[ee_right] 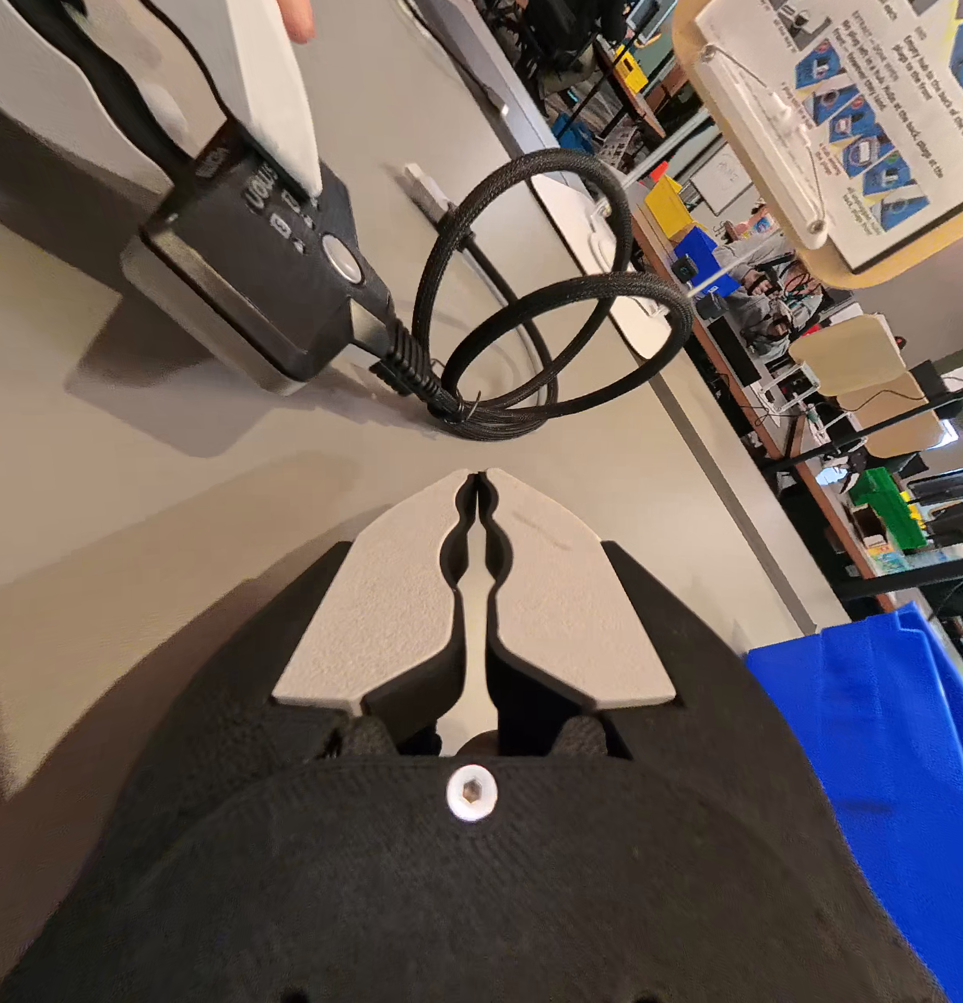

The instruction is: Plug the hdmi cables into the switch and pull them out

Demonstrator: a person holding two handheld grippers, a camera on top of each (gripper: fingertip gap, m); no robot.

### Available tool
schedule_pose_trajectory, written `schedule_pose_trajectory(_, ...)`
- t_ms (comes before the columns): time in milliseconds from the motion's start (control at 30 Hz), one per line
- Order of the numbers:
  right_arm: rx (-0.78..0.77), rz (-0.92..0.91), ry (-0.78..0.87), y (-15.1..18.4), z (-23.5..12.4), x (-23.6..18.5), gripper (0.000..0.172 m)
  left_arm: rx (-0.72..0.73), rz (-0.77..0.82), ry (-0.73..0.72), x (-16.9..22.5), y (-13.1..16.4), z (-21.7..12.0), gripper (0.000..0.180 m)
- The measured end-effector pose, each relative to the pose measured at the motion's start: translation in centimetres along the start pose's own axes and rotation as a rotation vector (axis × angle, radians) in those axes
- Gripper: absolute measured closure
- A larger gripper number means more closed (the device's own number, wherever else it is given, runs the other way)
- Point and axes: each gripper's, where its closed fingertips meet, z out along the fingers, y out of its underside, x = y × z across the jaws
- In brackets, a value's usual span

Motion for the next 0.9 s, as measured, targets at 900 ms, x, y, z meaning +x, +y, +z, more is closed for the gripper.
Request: schedule_pose_trajectory(900, -0.114, -0.153, 0.018, 1.3, 1.0, -1.3, 0.172, -0.713, -0.624, -0.143, -8.9, 15.4, -31.0, 0.137)
